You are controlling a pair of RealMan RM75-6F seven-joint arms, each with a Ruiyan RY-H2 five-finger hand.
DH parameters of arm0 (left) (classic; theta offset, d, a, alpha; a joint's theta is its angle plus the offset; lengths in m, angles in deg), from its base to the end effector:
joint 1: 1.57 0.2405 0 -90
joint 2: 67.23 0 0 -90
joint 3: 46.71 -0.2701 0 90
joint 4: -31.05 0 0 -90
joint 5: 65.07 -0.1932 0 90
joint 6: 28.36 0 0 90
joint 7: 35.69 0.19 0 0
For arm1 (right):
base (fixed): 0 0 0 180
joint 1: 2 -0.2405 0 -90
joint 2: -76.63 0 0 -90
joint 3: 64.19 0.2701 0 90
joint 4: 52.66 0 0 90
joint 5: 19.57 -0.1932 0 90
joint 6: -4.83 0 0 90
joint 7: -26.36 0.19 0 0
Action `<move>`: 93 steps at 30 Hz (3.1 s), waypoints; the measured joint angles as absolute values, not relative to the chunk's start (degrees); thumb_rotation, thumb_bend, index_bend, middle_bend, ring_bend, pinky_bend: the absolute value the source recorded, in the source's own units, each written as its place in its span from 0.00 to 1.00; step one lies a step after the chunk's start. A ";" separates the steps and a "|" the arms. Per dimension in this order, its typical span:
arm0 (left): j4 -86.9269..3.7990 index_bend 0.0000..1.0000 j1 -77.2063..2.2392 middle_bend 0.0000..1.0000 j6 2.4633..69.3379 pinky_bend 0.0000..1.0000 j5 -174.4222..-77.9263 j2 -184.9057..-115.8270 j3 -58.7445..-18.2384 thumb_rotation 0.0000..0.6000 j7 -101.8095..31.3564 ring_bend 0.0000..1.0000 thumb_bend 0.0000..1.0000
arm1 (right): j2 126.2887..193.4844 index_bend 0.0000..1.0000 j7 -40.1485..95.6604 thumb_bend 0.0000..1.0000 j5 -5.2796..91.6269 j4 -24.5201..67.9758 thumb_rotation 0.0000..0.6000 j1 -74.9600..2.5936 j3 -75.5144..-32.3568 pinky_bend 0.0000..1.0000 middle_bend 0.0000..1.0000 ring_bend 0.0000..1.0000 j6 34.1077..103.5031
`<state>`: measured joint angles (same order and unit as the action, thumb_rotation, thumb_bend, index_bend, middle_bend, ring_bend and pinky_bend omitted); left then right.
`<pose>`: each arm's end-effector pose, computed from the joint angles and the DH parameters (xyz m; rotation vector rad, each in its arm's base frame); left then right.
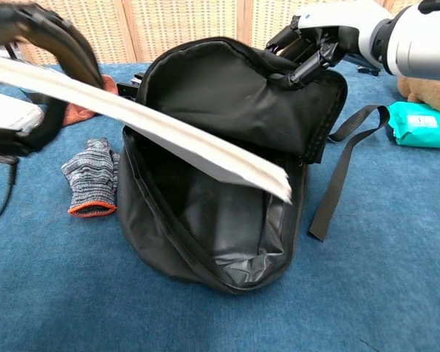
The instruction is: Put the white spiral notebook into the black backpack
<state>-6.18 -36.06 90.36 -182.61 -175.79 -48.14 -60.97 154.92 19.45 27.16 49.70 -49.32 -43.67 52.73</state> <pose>-0.1229 0.2599 0.0235 -1.8683 -0.2133 -2.1510 -0.0778 -0.3988 0.0296 1.7267 -1.4806 1.1928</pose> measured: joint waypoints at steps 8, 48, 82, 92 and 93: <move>1.62 0.80 -39.07 0.66 86.34 0.53 -182.63 -181.96 -49.70 1.00 -61.58 0.49 0.59 | 152.93 0.62 21.47 0.63 28.39 51.26 1.00 -49.29 -44.08 0.65 0.60 0.57 51.98; 18.95 0.81 -44.13 0.66 65.57 0.54 -174.90 -187.39 -56.17 1.00 -52.79 0.51 0.61 | 147.90 0.63 22.63 0.63 29.21 58.37 1.00 -51.53 -47.15 0.65 0.61 0.58 52.61; 13.30 0.30 -43.70 0.18 57.37 0.44 -168.43 -185.10 -55.33 1.00 -44.82 0.16 0.48 | 147.53 0.63 25.69 0.63 31.81 58.03 1.00 -50.62 -48.59 0.65 0.61 0.58 53.71; 4.74 0.21 -41.65 0.10 66.56 0.40 -170.29 -177.94 -57.15 0.78 -52.72 0.10 0.31 | 147.78 0.63 25.33 0.63 30.78 56.60 1.00 -50.95 -48.55 0.65 0.61 0.58 54.06; 3.64 0.19 -41.44 0.09 67.35 0.39 -170.53 -176.94 -57.36 0.76 -53.27 0.09 0.28 | 147.89 0.63 25.19 0.63 30.56 56.34 1.00 -51.03 -48.55 0.65 0.61 0.58 54.14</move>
